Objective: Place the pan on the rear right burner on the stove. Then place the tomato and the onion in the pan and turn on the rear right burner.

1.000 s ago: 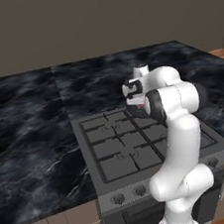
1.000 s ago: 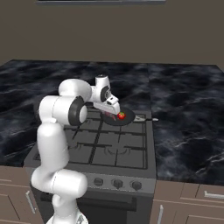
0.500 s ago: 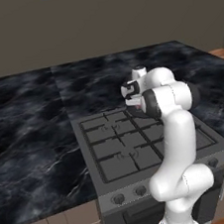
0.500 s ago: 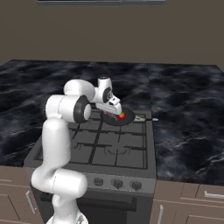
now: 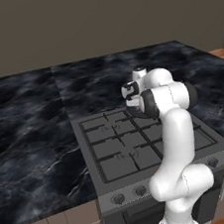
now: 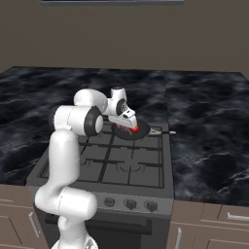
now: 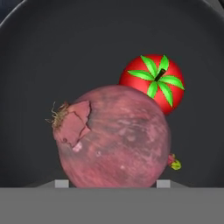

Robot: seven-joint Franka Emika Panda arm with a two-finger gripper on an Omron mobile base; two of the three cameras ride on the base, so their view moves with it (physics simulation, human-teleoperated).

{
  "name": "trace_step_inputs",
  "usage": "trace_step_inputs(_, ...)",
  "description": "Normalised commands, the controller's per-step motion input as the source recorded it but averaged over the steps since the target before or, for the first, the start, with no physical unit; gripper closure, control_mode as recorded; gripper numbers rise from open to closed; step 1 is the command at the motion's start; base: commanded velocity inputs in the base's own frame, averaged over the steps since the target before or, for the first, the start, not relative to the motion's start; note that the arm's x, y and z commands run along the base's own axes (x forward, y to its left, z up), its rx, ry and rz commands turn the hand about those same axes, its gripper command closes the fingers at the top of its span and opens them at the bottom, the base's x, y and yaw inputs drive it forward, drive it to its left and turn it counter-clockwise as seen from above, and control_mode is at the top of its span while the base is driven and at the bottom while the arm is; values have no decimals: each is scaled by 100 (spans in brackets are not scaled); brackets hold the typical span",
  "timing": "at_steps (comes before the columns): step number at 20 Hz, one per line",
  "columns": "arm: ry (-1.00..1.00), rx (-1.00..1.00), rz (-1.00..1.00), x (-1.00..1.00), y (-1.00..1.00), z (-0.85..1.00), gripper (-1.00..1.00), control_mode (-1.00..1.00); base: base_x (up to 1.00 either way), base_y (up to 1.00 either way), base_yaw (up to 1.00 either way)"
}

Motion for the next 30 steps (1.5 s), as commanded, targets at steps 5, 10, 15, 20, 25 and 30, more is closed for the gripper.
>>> trace_step_inputs(5,0,0,0,0,-1,-19,100,-100,0,0,0)
trace_step_inputs(10,0,0,0,0,0,-21,-100,-100,0,0,0)
trace_step_inputs(15,0,0,0,0,0,-1,-100,-100,0,0,0)
trace_step_inputs(20,0,0,-1,-3,0,2,-100,-100,0,0,0)
trace_step_inputs(25,-7,0,0,-9,0,30,-100,-100,0,0,0)
trace_step_inputs(30,-18,0,0,-25,0,75,-100,-100,0,0,0)
